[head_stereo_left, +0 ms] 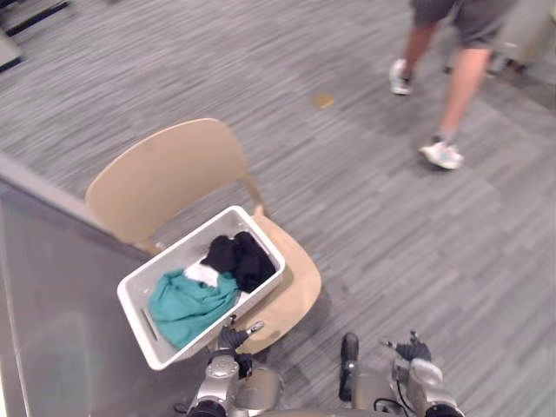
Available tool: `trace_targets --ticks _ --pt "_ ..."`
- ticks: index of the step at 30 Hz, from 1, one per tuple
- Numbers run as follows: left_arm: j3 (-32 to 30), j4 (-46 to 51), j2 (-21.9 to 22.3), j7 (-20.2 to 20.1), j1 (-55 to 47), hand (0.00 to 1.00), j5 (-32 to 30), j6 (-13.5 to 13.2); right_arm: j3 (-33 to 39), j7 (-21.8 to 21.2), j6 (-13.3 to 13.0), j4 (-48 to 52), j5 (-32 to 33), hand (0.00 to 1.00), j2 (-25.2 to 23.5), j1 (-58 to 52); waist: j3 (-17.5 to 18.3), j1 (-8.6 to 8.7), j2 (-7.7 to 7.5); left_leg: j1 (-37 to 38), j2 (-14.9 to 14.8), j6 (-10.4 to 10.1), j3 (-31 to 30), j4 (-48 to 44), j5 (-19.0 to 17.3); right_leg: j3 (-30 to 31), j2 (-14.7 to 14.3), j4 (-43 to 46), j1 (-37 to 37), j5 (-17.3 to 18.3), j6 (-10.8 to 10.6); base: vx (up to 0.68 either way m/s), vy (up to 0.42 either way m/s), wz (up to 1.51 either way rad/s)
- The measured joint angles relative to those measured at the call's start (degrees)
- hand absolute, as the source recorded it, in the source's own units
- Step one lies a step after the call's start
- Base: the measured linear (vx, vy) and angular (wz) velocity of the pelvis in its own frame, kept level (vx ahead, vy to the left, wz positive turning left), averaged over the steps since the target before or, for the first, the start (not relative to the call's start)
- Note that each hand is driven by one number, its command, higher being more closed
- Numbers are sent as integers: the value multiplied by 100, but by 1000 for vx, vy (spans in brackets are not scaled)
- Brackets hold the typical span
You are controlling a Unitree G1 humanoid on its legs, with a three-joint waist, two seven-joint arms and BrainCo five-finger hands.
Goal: Pick up the laundry basket with both hands and put the clothes into the washing machine.
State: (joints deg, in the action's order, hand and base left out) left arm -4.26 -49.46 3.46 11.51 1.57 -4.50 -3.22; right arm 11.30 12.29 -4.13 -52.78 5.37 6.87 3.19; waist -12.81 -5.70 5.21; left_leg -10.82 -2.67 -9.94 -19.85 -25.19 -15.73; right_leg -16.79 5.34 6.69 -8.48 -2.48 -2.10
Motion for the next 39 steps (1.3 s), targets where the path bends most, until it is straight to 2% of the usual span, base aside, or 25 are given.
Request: trace_targets --ticks 1,3,5,7,8,9,10,11,12,13,14,15,16,17,19,20,21,22,23,24,26,29,33,35,39 --pt "16 33 -5 0 -23 0 40 -10 7 5 -7 21 17 0 12 10 1 -5 0 -73 -76 20 341 152 138 -267 39 -45 172 21 18 133 -223 197" --pt "214 46 -55 1 -110 0 44 -48 127 14 -45 15 65 0 61 -10 20 -7 -70 -221 -363 515 2015 423 555 -988 229 -100 591 221 -13 79 -148 174" --pt "330 23 -79 0 -217 0 40 -46 119 15 -56 15 78 0 119 13 67 -24 -107 -291 -587 763 3143 530 688 -1471 397 -94 703 476 -119 63 13 125" --pt "426 -33 -100 -21 -257 0 22 -38 119 32 -44 -36 83 0 177 -24 155 68 -106 -358 -851 1032 4293 523 534 -2029 629 -27 726 570 -235 73 186 137" --pt "476 -64 -130 -20 -235 0 -1 -37 197 34 -33 -25 83 0 172 -91 173 157 -81 -337 -997 1215 4817 582 639 -2311 733 89 814 605 -375 116 242 138" --pt "503 -80 -171 -23 -249 0 -18 -37 242 37 -16 -34 87 0 177 -132 190 218 -58 -281 -1022 1077 4994 594 907 -2471 792 173 881 669 -506 142 257 154" --pt "620 -112 -338 -21 -183 0 -23 -42 267 112 51 -85 86 0 92 -158 202 170 -236 -264 -680 1177 4811 735 961 -2514 967 166 985 669 -580 141 263 135" --pt "658 -126 -515 -25 -181 0 -23 -39 279 122 49 -82 68 0 -51 -161 218 173 -412 -251 -458 1242 4638 814 991 -2534 1043 38 1106 670 -581 131 253 113" --pt "658 -156 -619 -25 -181 0 -23 -39 288 129 46 -75 61 0 -112 -124 236 172 -501 -222 -354 1258 4585 854 989 -2542 1107 23 1174 669 -589 115 224 88" --pt "648 -237 -770 -23 -212 0 -23 -32 286 142 44 69 1 0 -172 -44 286 162 -596 -134 -160 1318 4483 939 971 -2520 1348 343 1192 676 -621 106 209 58" --pt "647 -231 -829 -20 -287 0 -23 -31 244 157 44 245 -94 0 -167 18 285 163 -598 6 -51 1356 4456 1045 947 -2452 1576 805 1111 683 -629 119 247 43" --pt "646 -232 -868 -13 -372 0 -24 -29 141 168 37 541 -231 0 -149 41 284 174 -592 197 83 1385 4373 1233 956 -2278 1873 1531 953 685 -533 93 203 30" --pt "651 -232 -908 -14 -419 0 -27 -30 62 201 25 843 -394 0 -143 27 280 205 -582 359 168 1419 4269 1392 976 -1893 2038 2182 696 811 -56 76 151 48" --pt "647 -230 -946 -7 -436 0 -38 -32 -30 247 18 1174 -523 0 -128 21 279 264 -579 454 193 1447 4149 1511 1000 -1317 1940 2636 448 1055 31 46 70 58" --pt "641 -226 -983 11 -489 0 -71 -36 -169 276 9 1663 -712 0 -89 -20 273 361 -569 576 212 1423 3957 1642 1042 -512 1584 2778 182 1323 -181 44 13 59" --pt "641 -186 -982 16 -526 0 -77 -46 -290 286 -8 2074 -939 0 -3 -38 274 399 -565 670 223 1379 3839 1748 1101 -3 1217 2441 34 1436 -310 70 -28 52" --pt "642 -163 -984 21 -564 0 -79 -71 -338 287 -62 2407 -1121 0 88 -25 275 416 -566 646 250 1337 3740 1742 1143 281 971 1937 23 1483 -395 69 -37 48" --pt "642 -164 -984 20 -570 0 -84 -79 -337 307 -83 2575 -1244 0 133 -28 276 452 -576 610 290 1330 3671 1726 1173 424 879 1653 31 1458 -415 68 -69 64" --pt "649 -163 -980 20 -528 0 -97 -105 -347 407 -96 2886 -1512 0 251 -21 278 482 -631 519 421 1300 3523 1663 1202 621 809 1140 44 1231 -377 57 -98 73" --pt "643 -179 -885 35 -507 0 -96 -110 -429 402 -107 2986 -1635 0 396 -3 245 496 -544 499 437 1232 3355 1635 1246 597 774 1077 115 1044 -456 49 -109 66" --pt "649 -172 -789 41 -590 0 -101 -172 -762 275 -107 3252 -1849 0 601 -95 298 468 -432 568 362 1108 3045 1787 1327 468 631 821 285 966 -380 35 -159 26" --pt "635 -173 -837 7 -701 0 -93 -190 -1454 -68 -239 3590 -2028 0 663 -110 325 473 -434 657 214 884 2753 2179 1561 232 369 393 490 763 -228 5 -149 21" --pt "655 -175 -830 -24 -704 0 -92 -230 -2213 -378 -315 3479 -2142 0 720 7 342 417 -461 705 144 823 2411 2530 1841 -128 222 128 671 699 -143 -1 -122 43" --pt "684 -169 -838 -26 -665 0 -92 -240 -2754 -530 -379 2928 -2235 0 720 353 345 270 -457 703 128 828 2239 2621 1940 -301 163 16 767 673 -109 3 -64 35" --pt "831 -159 -858 -34 -614 0 -87 -306 -3275 -691 -410 2190 -2404 0 726 962 317 149 -422 518 170 828 1895 2687 2091 -648 157 -62 767 663 -99 -7 -25 49"
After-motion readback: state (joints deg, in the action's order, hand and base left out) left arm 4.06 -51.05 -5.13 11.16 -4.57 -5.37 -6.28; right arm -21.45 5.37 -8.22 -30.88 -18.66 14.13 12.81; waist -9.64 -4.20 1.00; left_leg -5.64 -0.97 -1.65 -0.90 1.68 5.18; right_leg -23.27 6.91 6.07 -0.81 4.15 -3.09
